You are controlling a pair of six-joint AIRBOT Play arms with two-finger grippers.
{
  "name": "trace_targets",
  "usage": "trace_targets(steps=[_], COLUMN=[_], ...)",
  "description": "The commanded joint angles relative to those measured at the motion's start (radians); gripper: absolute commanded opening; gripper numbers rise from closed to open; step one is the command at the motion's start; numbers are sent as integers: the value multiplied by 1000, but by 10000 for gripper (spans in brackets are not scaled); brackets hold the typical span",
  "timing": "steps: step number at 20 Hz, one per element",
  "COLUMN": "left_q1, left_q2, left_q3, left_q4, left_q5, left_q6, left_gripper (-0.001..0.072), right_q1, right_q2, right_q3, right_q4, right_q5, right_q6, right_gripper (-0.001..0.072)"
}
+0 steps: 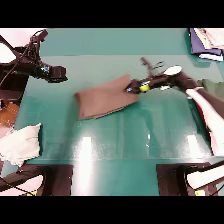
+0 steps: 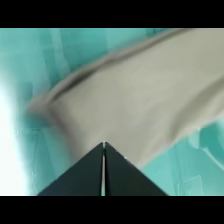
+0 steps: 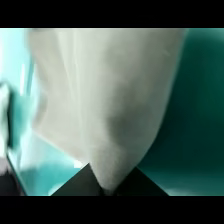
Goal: Fold the shirts.
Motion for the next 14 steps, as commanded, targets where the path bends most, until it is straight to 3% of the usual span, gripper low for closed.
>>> trace_targets(steps=[1, 8, 14], left_q1=[0, 0, 0], left_q2=[0, 0, 0], left_q3=[0, 0, 0], left_q4=[-2, -78, -112], left_q5=[-16, -13, -14], left_q6=[0, 0, 0], left_gripper=[28, 28, 28], right_q1=[-244, -765, -882], right_q2=[188, 352, 347], right_q3=[-106, -120, -61], right_q4=[-53, -98, -92], right_q5=[-45, -204, -335], right_q6=[3, 20, 44], right_gripper=[12, 12, 12])
